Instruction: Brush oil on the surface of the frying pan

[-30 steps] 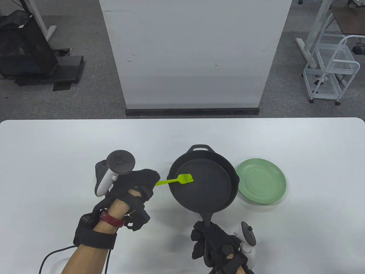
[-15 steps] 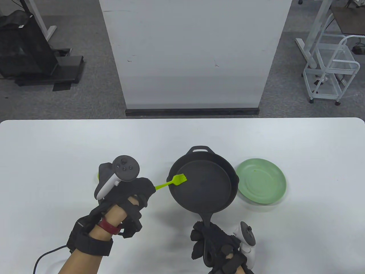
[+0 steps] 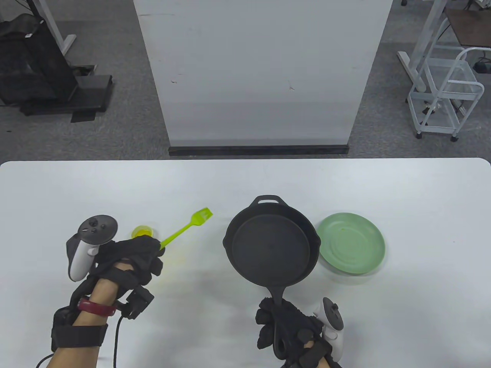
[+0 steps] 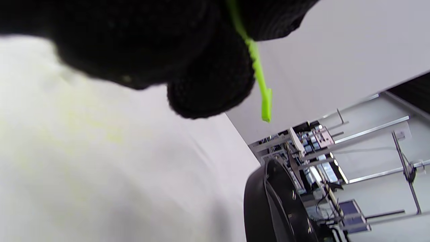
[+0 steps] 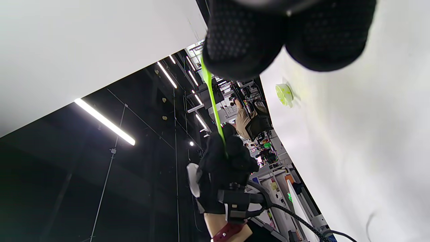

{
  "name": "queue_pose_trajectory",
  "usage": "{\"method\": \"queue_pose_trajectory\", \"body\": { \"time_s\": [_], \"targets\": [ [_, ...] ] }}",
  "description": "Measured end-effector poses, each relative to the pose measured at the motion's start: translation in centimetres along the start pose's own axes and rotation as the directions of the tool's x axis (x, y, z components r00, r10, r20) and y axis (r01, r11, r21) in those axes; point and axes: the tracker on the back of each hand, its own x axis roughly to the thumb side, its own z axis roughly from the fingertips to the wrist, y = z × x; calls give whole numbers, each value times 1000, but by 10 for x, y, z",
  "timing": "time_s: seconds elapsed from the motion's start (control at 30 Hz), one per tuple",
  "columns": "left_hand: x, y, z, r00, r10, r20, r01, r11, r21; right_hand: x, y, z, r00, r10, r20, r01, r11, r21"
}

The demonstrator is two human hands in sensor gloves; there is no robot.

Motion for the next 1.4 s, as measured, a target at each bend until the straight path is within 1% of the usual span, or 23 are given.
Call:
{"method": "queue_pose_trajectory", "body": {
  "time_s": [0.03, 0.13, 0.23, 0.3, 0.4, 0.47, 0.63, 0.77, 0.87, 1.03, 1.13, 1.2, 1.27, 1.3, 1.4],
  "targets": [
    [-6, 6, 1, 1000, 23, -14, -23, 1000, 8, 0, 0, 0, 1000, 0, 1, 0, 1000, -1],
    [-34, 32, 7, 998, 39, -51, -34, 996, 82, 0, 0, 0, 1000, 0, 2, 0, 1000, 1],
    [-62, 47, 6, 987, 106, -123, -93, 990, 103, 0, 0, 0, 1000, -1, 0, 1, 1000, -1],
    [-78, 52, 4, 974, 159, -162, -139, 982, 129, 0, 0, 0, 1000, -3, -2, 3, 1000, -2],
    [-96, 53, -1, 956, 213, -202, -190, 974, 127, 0, 0, 0, 1000, -6, -4, 6, 1000, -3],
    [-104, 52, -4, 941, 253, -224, -214, 959, 183, 0, 0, 0, 1000, -9, -3, 9, 1000, -7],
    [-119, 49, -13, 922, 250, -296, -201, 962, 187, 1, -1, 0, 1000, -15, 0, 15, 1000, -13],
    [-125, 46, -18, 911, 268, -315, -212, 957, 200, 1, -1, 0, 1000, -12, 5, 12, 1000, -6],
    [-127, 44, -21, 906, 256, -336, -203, 962, 184, 1, -1, 0, 1000, -16, -1, 16, 1000, -5],
    [-123, 43, -21, 912, 235, -336, -184, 967, 176, 1, -1, 0, 1000, -15, -3, 15, 1000, -4],
    [-114, 44, -18, 936, 180, -302, -119, 971, 209, 1, -2, 0, 1000, -20, -1, 20, 1000, -1],
    [-102, 44, -15, 956, 61, -288, 12, 970, 244, 0, -2, 1, 999, -33, -4, 33, 999, -1],
    [-89, 43, -10, 950, -110, -292, 197, 936, 290, 0, -2, 1, 999, -36, -5, 36, 999, -3],
    [-81, 43, -9, 935, -218, -279, 301, 906, 299, 0, -2, 1, 999, -35, -6, 35, 999, -5],
    [-65, 36, -4, 895, -354, -272, 433, 838, 333, 0, -2, 0, 1000, -31, -7, 31, 1000, -6]
  ]
}}
